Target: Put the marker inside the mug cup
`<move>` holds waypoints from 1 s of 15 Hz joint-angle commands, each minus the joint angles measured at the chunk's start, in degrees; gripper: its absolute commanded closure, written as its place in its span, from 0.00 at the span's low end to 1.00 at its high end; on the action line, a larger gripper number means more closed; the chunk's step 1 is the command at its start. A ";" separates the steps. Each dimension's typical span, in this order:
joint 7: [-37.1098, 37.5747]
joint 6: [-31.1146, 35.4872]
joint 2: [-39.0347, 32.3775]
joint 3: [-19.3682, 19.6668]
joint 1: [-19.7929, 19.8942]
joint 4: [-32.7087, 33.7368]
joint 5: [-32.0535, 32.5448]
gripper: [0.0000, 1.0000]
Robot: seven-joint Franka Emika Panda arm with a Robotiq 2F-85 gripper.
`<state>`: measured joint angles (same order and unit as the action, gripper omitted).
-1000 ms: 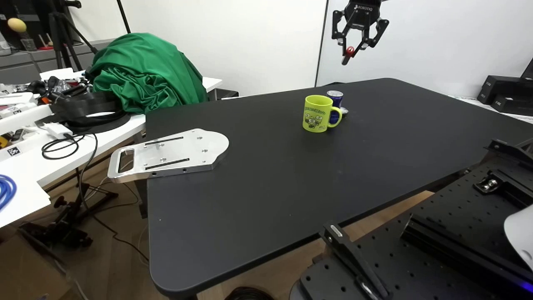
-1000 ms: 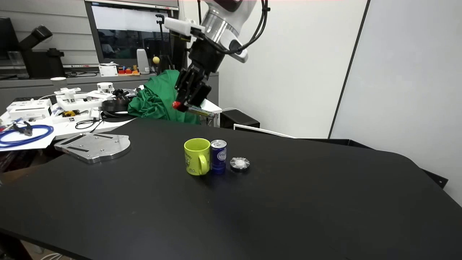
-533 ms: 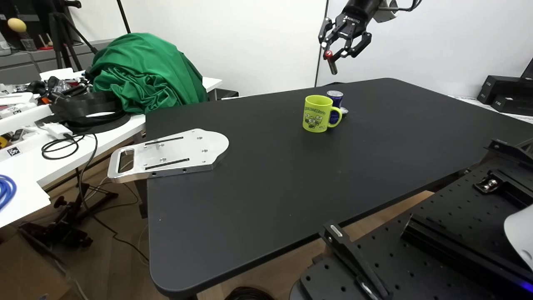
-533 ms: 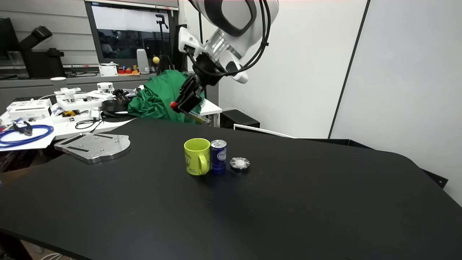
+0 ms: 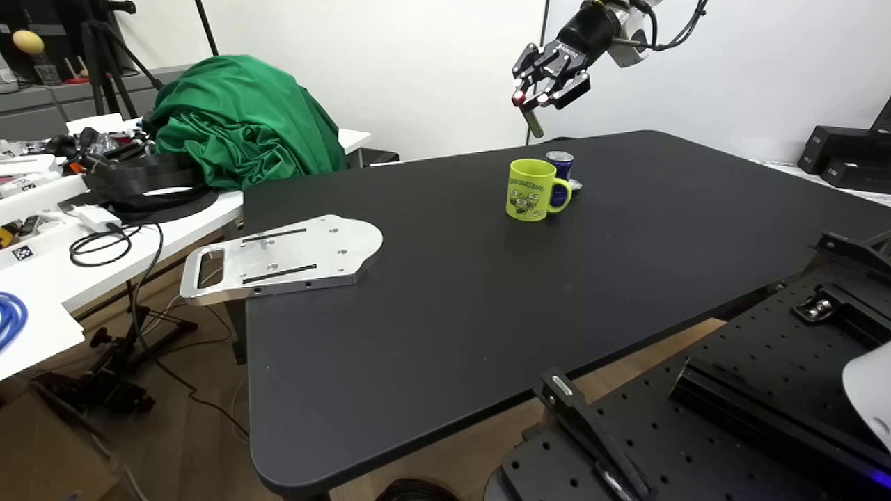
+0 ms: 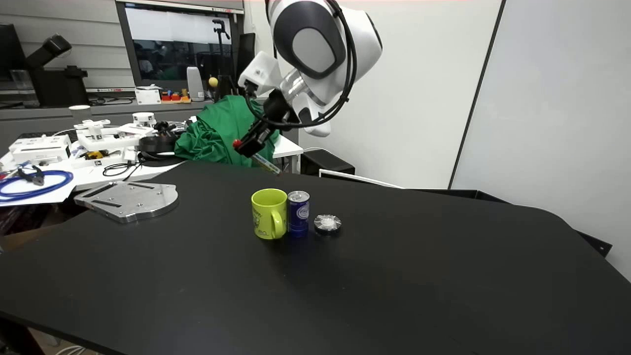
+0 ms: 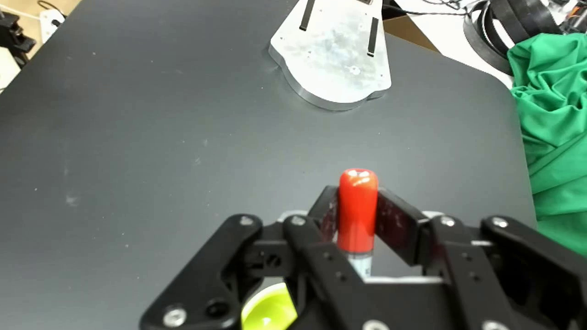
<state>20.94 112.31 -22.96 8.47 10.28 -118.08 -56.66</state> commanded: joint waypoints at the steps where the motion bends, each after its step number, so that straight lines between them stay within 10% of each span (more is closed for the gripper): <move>1: 1.55 0.77 -2.06 -0.04 -0.28 -0.27 -4.88 0.94; 9: -0.05 4.24 -6.13 0.46 -0.31 -2.91 -7.47 0.94; 10: -0.05 3.86 -6.59 0.37 -0.34 -2.90 -7.29 0.50; 15: 0.69 3.91 -6.26 0.42 -1.61 -2.85 -5.79 0.23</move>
<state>20.62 116.22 -30.30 8.67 9.63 -120.98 -62.49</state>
